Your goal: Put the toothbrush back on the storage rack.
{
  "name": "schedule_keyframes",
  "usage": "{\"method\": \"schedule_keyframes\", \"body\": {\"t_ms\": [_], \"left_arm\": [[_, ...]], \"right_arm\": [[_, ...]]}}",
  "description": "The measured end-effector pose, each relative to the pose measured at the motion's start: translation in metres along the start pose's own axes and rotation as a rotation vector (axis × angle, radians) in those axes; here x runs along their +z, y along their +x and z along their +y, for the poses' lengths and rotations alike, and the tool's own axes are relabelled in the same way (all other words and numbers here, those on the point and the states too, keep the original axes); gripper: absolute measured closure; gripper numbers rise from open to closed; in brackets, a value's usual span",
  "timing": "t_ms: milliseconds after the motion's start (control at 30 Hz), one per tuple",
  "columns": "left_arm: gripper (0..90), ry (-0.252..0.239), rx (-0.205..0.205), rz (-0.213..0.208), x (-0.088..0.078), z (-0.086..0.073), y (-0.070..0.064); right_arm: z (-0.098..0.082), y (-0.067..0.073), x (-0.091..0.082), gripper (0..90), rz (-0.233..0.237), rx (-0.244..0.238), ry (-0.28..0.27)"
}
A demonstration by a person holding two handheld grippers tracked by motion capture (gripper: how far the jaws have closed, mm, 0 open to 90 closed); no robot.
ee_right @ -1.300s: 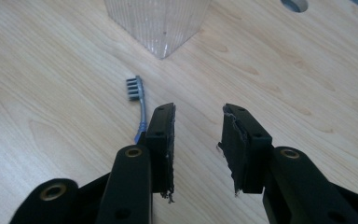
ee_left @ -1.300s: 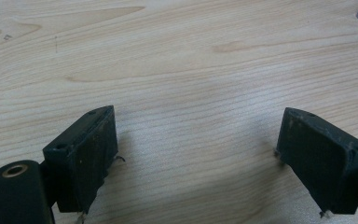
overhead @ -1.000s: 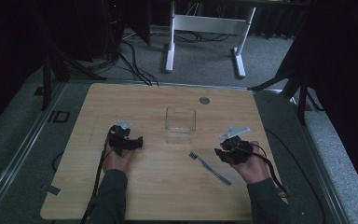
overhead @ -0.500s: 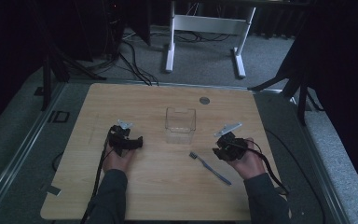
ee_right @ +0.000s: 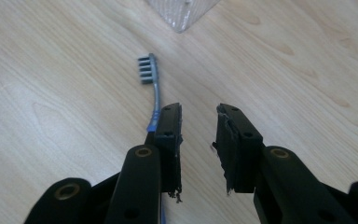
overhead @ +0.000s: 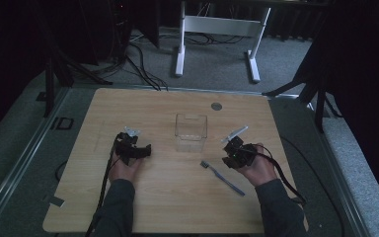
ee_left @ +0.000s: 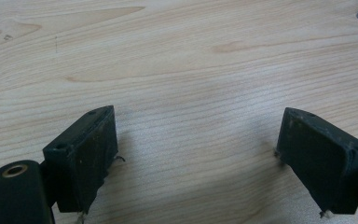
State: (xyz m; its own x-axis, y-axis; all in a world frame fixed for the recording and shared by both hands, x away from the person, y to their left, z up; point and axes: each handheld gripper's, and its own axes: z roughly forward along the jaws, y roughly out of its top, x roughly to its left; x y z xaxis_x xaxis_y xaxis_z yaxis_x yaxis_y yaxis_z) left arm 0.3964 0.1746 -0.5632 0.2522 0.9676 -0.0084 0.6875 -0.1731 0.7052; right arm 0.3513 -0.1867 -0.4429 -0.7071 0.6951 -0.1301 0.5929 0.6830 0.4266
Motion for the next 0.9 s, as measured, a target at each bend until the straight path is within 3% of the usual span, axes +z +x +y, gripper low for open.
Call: {"method": "schedule_keyframes", "body": {"t_ms": [200, 900], "left_arm": [[12.4, 0.000, 0.000, 0.000, 0.000, 0.000, 0.000], [12.4, -0.001, -0.001, 0.000, 0.000, 0.000, 0.000]], "right_arm": [[0.004, -0.001, 0.002, 71.8, 0.027, -0.003, 0.013], [0.010, 0.002, 0.012, 70.9, 0.049, -0.028, 0.086]]}}
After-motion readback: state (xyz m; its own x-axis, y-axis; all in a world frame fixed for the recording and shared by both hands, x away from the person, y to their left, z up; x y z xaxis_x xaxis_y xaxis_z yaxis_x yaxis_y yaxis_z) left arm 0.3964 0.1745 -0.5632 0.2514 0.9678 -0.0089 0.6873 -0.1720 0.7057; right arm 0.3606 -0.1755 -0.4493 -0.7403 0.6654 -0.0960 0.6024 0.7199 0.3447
